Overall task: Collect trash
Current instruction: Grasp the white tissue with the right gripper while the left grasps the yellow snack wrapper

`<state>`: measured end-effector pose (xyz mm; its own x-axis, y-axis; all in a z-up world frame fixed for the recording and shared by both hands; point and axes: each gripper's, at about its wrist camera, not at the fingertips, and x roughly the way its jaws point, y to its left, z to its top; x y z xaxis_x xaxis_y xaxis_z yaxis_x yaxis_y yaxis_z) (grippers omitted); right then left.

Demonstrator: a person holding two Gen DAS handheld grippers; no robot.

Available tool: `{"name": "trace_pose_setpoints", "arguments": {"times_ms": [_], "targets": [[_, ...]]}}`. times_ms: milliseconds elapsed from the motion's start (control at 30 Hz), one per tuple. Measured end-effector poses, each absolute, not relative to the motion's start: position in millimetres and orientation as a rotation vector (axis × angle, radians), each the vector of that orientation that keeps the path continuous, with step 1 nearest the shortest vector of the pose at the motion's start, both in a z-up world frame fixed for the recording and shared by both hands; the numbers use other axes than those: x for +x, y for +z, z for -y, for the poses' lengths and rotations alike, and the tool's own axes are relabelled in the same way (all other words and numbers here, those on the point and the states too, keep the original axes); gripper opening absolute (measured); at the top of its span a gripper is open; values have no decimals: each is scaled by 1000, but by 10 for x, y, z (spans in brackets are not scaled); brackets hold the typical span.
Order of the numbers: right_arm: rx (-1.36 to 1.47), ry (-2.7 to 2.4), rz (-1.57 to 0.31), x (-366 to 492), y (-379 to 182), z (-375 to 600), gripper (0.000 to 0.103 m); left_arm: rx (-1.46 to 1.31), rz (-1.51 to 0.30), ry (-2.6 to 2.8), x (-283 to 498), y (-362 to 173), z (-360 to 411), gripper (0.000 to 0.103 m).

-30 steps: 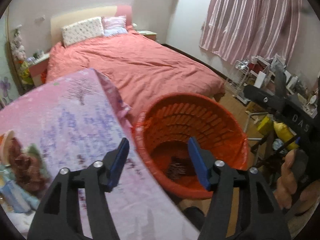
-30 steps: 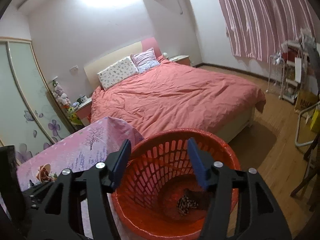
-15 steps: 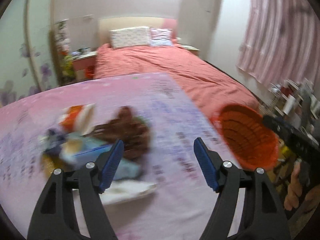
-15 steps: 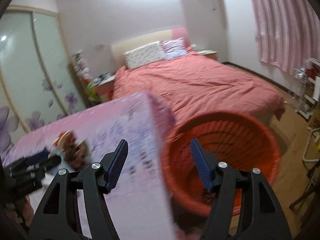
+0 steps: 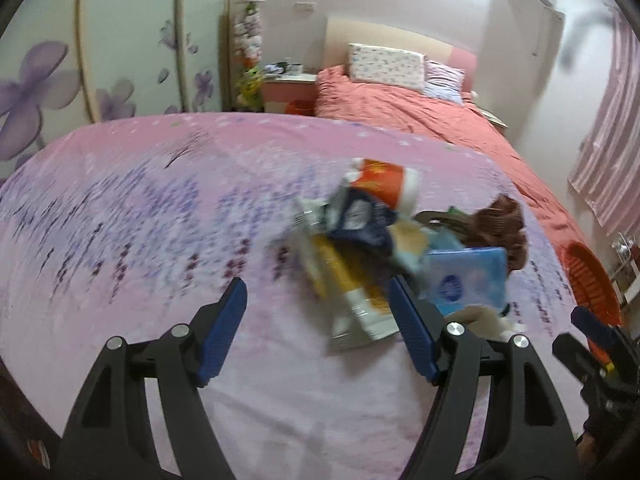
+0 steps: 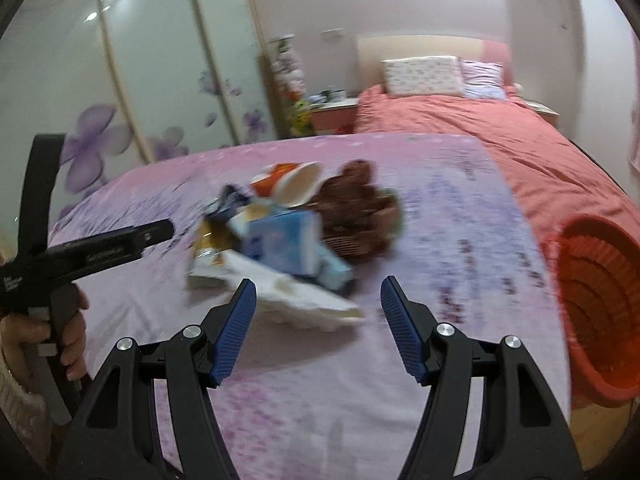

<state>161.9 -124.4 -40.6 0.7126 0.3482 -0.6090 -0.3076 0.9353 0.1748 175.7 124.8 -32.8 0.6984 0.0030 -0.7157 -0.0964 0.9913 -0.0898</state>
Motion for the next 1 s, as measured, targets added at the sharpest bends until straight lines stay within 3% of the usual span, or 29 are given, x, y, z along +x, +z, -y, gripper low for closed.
{"name": "trace_pose_setpoints", "arguments": {"times_ms": [300, 400, 433, 633, 900, 1000], "targets": [[-43, 359, -761, 1822, -633, 768, 64, -181, -835, 61, 1797, -525, -1405, 72], [-64, 335, -802, 1903, -741, 786, 53, -183, -847, 41, 1870, -573, -1348, 72], [-51, 348, -803, 1928, -752, 805, 44, -185, -852, 34, 1898, -592, -1320, 72], [-36, 336, -789, 1953, -705, 846, 37, -180, -904, 4, 2148, -767, -1112, 71], [33, 304, -781, 2022, -689, 1000, 33, -146, -922, 23, 2336, -895, -984, 47], [37, 314, -787, 2037, -706, 1003, 33, -132, -909, 20, 2368, -902, -954, 34]]}}
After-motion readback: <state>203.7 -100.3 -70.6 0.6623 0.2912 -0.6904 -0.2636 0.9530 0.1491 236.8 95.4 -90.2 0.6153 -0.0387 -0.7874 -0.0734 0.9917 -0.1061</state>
